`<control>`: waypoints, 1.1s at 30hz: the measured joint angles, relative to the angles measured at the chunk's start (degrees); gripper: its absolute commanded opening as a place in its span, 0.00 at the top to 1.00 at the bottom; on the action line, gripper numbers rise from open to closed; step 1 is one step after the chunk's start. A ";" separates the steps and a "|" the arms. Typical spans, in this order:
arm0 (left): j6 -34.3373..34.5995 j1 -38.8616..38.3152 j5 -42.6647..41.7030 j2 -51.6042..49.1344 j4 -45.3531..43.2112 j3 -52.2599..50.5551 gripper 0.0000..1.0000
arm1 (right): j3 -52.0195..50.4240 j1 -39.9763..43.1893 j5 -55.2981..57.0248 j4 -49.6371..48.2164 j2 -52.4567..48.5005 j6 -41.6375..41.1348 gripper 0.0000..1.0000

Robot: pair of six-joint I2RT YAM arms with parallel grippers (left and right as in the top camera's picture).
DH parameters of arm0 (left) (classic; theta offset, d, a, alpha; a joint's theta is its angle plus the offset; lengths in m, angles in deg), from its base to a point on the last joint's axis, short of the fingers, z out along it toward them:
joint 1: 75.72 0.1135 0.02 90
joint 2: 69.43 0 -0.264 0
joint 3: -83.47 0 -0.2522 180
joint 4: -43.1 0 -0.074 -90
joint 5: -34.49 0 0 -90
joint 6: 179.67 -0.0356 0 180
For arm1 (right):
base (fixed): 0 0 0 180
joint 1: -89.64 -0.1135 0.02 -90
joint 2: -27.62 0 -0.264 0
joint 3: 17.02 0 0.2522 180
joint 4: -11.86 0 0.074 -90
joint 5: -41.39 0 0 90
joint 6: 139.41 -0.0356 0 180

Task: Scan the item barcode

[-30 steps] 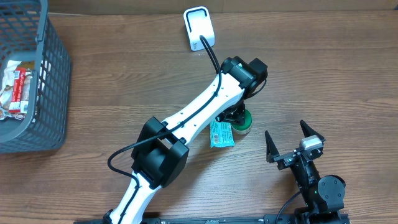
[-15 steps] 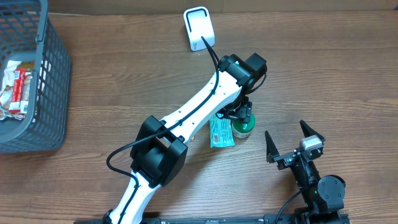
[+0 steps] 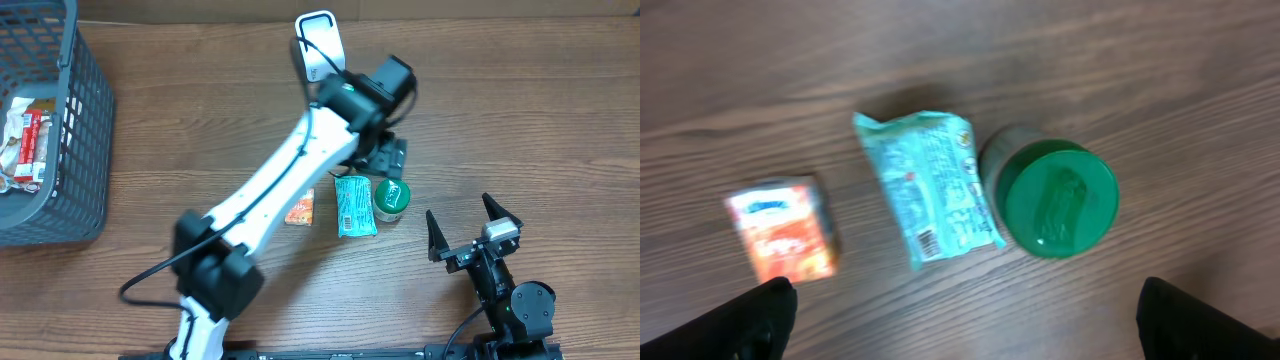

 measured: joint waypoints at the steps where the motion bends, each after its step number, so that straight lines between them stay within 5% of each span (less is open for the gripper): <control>1: 0.02 0.98 0.04 1.31 0.50 0.00 0.00 | 0.00 0.00 0.00 0.02 0.00 0.02 0.00; 6: 0.07 6.75 1.55 5.31 4.66 0.04 0.02 | 0.00 0.00 0.00 -0.02 0.00 0.00 0.00; 9: 0.15 8.76 2.49 5.35 6.25 -0.44 0.12 | 0.00 0.00 0.02 0.02 0.00 0.00 0.00; 15: 0.33 8.07 3.85 5.35 5.29 -6.38 0.74 | 0.00 0.00 0.02 0.02 0.00 0.02 0.00; 17: 0.13 7.58 3.96 5.35 3.74 -9.79 0.81 | 0.00 0.02 0.02 0.00 0.00 0.00 0.00; 19: -0.04 7.04 4.04 5.33 2.29 -13.18 0.77 | 0.00 0.00 0.02 -0.02 0.00 0.00 0.00; 27: 0.11 6.60 4.09 5.22 -5.33 -24.59 0.89 | 0.00 0.00 0.00 -0.02 0.00 0.02 0.00; 33: 2.16 6.56 4.09 5.09 -14.67 -32.85 0.73 | 0.00 0.00 0.00 0.00 0.00 0.00 0.00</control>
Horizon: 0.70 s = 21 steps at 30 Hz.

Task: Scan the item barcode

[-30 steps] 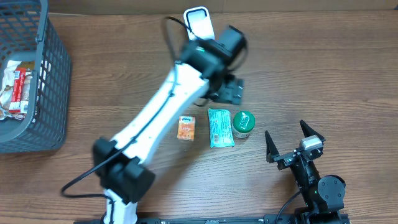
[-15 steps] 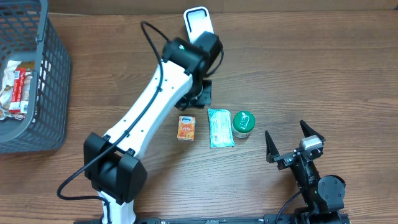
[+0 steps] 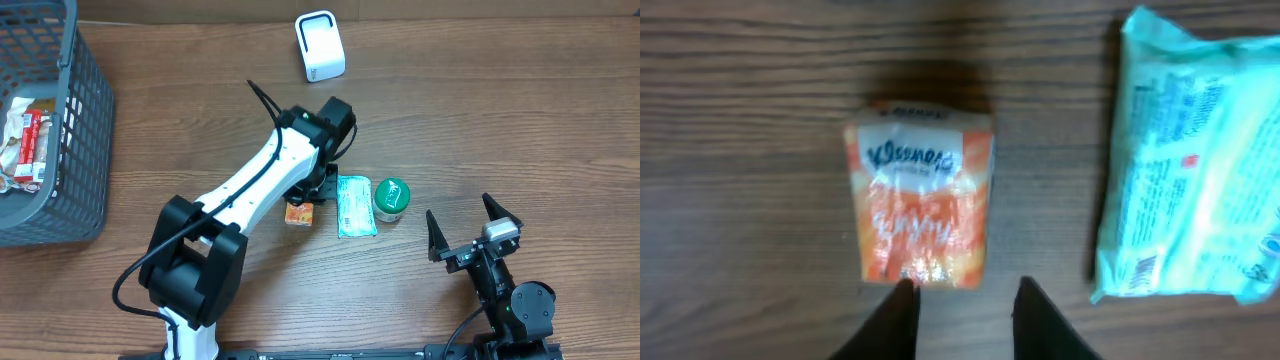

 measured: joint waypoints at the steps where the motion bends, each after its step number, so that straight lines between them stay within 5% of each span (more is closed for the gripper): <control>1: 0.17 0.00 0.00 -0.07 -1.14 -0.87 0.73 | 0.00 0.00 0.00 0.02 0.00 0.00 0.00; 21: 4.46 -5.51 6.99 -0.07 -5.90 -4.31 0.72 | 0.00 0.00 -0.02 0.00 0.00 0.00 0.00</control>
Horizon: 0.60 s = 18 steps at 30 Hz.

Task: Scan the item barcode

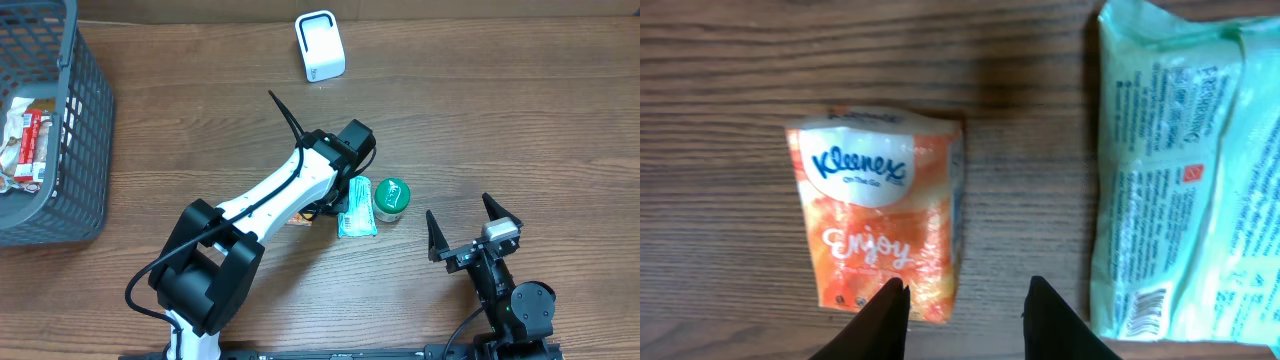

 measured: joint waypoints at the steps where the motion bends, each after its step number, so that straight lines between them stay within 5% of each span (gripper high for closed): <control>1: 0.20 0.00 0.39 0.00 -0.11 0.00 0.74 | 0.00 0.00 0.02 0.00 0.00 0.02 0.00; 18: 2.99 -0.13 4.44 0.00 -0.96 -0.11 0.76 | 0.00 0.00 0.02 0.00 0.00 -0.02 0.00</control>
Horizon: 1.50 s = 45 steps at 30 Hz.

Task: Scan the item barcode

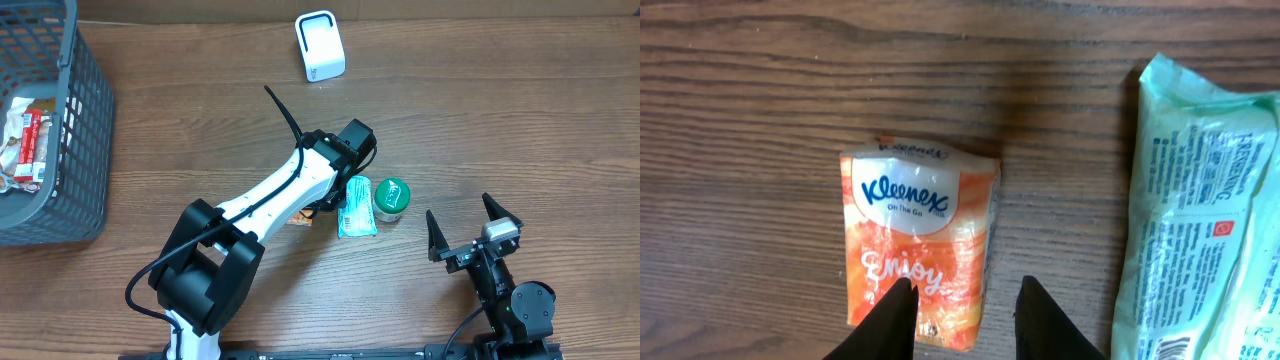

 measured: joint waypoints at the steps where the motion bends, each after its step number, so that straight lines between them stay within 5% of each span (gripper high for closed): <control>1: 0.02 0.00 0.00 0.00 -0.09 0.00 0.76 | 0.00 0.00 0.02 0.00 0.00 0.04 0.00; 45: 1.29 -3.63 2.38 0.00 -6.49 -5.16 0.71 | 0.00 0.00 0.02 -0.02 0.00 0.02 0.00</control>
